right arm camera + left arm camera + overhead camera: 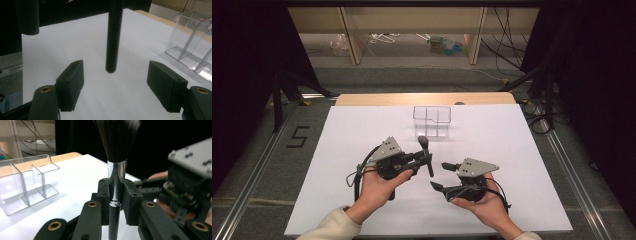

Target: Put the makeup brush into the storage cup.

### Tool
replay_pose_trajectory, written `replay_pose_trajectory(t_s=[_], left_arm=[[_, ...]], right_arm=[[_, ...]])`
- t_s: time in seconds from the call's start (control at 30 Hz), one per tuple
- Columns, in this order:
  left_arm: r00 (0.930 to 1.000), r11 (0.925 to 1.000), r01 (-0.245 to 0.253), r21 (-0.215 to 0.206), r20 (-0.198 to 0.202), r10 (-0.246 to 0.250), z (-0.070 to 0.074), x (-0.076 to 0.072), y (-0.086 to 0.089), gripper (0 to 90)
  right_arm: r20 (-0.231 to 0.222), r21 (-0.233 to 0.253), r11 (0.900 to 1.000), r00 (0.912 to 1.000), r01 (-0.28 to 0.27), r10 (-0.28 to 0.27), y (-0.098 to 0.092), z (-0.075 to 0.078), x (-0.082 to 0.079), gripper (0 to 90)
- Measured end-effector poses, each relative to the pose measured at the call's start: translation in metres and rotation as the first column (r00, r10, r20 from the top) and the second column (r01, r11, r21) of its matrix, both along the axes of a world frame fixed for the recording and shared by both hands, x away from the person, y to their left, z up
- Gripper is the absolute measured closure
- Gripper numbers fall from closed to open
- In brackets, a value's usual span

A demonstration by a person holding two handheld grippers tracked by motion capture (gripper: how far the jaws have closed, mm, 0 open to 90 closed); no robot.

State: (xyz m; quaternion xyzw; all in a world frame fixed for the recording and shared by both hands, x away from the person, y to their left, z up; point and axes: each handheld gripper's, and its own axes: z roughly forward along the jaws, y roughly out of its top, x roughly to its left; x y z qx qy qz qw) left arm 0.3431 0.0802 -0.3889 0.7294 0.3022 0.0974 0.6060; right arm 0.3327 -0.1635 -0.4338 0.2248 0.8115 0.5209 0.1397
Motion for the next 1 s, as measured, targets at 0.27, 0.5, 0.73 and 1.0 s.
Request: replay_pose_trajectory(t_s=[0.27, 0.5, 0.73, 1.0], left_arm=[[0.9987, 0.9939, -0.002, 0.11, 0.051, -0.003, -0.001, -0.007, -0.011, 77.3], [0.9989, 0.9924, 0.008, 0.123, 0.044, -0.014, -0.002, -0.007, -0.015, 77.3], [0.9991, 0.9925, 0.011, 0.122, 0.039, -0.016, -0.002, -0.006, -0.016, 77.3], [0.999, 0.9921, 0.015, 0.125, 0.04, -0.02, -0.003, -0.006, -0.017, 77.3]], right_arm=[[0.007, 0.027, 0.999, 0.9997, 0.024, -0.024, 0.003, 0.0, 0.002, 29.6], [0.011, 0.05, 0.999, 0.9999, 0.009, -0.01, 0.01, -0.001, 0.004, 41.3], [-0.004, 0.074, 0.997, 1.0, 0.008, -0.008, 0.011, -0.001, 0.006, 50.6], [0.002, 0.106, 0.994, 1.0, 0.003, -0.003, 0.014, -0.002, 0.007, 57.6]])
